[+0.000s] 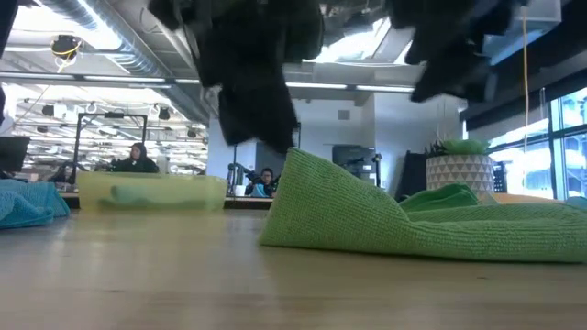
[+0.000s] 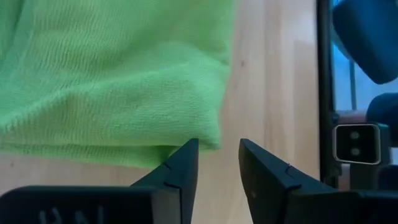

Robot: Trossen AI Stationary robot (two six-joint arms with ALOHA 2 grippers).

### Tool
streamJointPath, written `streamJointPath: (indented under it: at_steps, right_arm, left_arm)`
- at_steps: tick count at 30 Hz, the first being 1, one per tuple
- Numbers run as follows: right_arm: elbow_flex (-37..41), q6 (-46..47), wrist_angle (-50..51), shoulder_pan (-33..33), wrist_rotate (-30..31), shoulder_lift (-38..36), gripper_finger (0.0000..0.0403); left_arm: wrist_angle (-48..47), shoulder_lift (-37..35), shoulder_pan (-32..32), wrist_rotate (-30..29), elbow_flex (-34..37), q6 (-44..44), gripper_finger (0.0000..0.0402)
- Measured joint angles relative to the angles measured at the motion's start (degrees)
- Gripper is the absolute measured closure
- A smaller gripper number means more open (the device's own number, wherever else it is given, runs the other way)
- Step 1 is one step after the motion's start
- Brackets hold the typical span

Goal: Fold microfiber towels
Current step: Fold the green towel

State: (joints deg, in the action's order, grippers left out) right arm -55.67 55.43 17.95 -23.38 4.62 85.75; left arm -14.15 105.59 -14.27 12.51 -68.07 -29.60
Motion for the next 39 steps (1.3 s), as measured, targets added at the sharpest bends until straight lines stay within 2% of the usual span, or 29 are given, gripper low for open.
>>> streamJointPath:
  at_steps: [4, 9, 14, 19, 22, 29, 39]
  right_arm:
    - [4.28, 9.27, -3.62, -3.61, -0.43, 0.10, 0.0217]
    - [4.49, 16.36, -0.66, -9.14, 6.34, 0.10, 0.0226]
    - [4.51, 19.38, 2.84, -11.34, 11.77, 0.66, 0.0252]
    - [4.49, 19.31, 2.69, -11.28, 11.54, 3.30, 0.0266]
    - [4.51, 19.31, 2.08, -10.80, 11.42, 5.63, 0.0268]
    - [4.50, 19.27, 1.42, -9.57, 7.58, 10.66, 0.0268]
    - [4.41, 18.66, 4.57, -8.98, 2.58, 12.91, 0.0268]
  left_arm:
    - [1.23, 1.28, 1.49, 1.80, 0.00, -3.20, 0.0294]
    - [5.06, 0.78, 2.42, 0.52, 0.00, -6.57, 0.0294]
    - [12.46, -0.81, 2.69, 0.36, -0.07, -7.85, 0.0294]
    - [12.83, -0.76, 2.51, -3.55, -0.09, -7.39, 0.0294]
    - [10.72, 1.87, 1.71, -4.95, -0.06, -6.13, 0.0294]
    - [6.75, 9.16, -1.89, 0.38, -0.07, -9.52, 0.0294]
    - [2.28, 7.96, -3.68, -1.75, -0.01, -10.41, 0.0294]
